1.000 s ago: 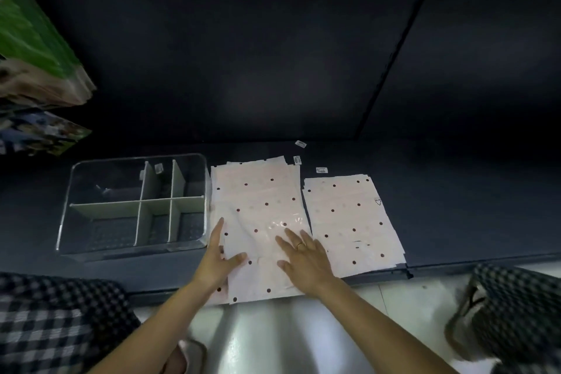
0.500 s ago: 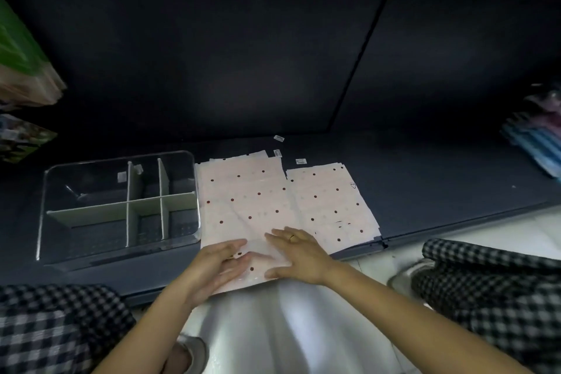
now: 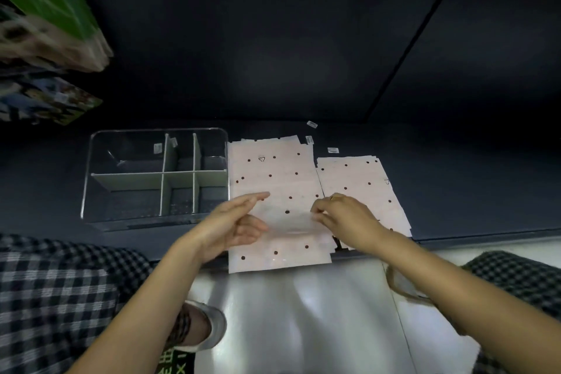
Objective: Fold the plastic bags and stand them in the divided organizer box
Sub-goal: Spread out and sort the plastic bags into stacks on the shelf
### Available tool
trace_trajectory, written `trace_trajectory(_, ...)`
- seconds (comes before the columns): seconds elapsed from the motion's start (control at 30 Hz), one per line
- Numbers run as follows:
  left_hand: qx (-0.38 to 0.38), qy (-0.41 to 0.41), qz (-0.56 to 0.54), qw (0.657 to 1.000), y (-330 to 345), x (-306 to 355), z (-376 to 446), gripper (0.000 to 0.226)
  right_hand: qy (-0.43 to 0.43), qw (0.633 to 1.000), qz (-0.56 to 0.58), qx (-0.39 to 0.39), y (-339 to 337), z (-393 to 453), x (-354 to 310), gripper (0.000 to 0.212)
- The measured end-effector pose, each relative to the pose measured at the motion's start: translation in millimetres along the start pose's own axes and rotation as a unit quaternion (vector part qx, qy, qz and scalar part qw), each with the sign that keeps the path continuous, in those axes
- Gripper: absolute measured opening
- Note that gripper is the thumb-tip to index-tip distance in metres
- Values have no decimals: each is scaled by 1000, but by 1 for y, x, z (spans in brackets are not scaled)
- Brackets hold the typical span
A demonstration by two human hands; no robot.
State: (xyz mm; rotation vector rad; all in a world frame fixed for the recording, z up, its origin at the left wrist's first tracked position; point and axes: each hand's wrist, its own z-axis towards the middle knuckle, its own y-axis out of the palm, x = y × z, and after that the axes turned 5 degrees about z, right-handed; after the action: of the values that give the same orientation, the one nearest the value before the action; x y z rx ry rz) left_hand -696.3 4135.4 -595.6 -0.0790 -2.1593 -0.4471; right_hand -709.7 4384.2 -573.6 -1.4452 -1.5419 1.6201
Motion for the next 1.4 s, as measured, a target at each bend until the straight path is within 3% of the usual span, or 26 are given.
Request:
trace_trajectory(0.07,156,99,58,981,1,-3,10,31,-1,1000,-2,13,-11,26,-1,20)
trace_trajectory(0.17,333,256,204,884,6,-17,19,17,19,1000,-9,6,-14,77,-1,21)
trace_trajectory(0.23,355,328,338,807,13,-29,23,22,39,999,-27,-14,-8,108,1,21)
trace_trajectory(0.3,319,374,456,742,18,-42,30,32,48,996,-60,-35,0,131,3,23)
trace_trajectory(0.37,275,387,534,699,20,-55,38,37,62,994,-77,-52,9,147,7,22)
trace_trajectory(0.4,263,379,551,696,20,-62,41,41,70,993,-78,-59,13,151,9,24)
trace_trajectory(0.43,263,360,546,709,20,-67,43,48,77,992,-73,-64,15,154,8,29)
trace_trajectory(0.57,293,260,356,849,15,-75,49,94,52,997,-6,-50,17,148,8,20)
trace_trajectory(0.73,277,261,307,872,9,-68,54,110,-46,997,64,-3,8,90,7,16)
trace_trajectory(0.87,184,285,374,863,-2,-60,50,64,-81,993,84,-32,0,42,4,14)
trace_trajectory(0.93,103,249,433,860,-4,-60,45,60,-98,990,76,-68,0,24,0,18)
trace_trajectory(1.07,-21,219,591,776,-10,-73,40,71,-99,985,56,-130,5,-2,-7,22)
trace_trajectory(1.13,-51,200,656,726,-15,-82,40,70,-85,982,48,-163,7,-7,-8,21)
trace_trajectory(1.2,-53,186,682,705,-18,-89,41,65,-74,979,52,-182,8,-9,-7,17)
trace_trajectory(1.23,-39,177,662,727,-18,-91,41,62,-70,979,59,-181,8,-7,-5,14)
trace_trajectory(1.33,65,129,504,851,-17,-90,46,45,-42,984,73,-158,9,9,5,10)
trace_trajectory(1.4,65,91,379,918,-18,-90,50,27,-5,988,72,-140,12,30,16,10)
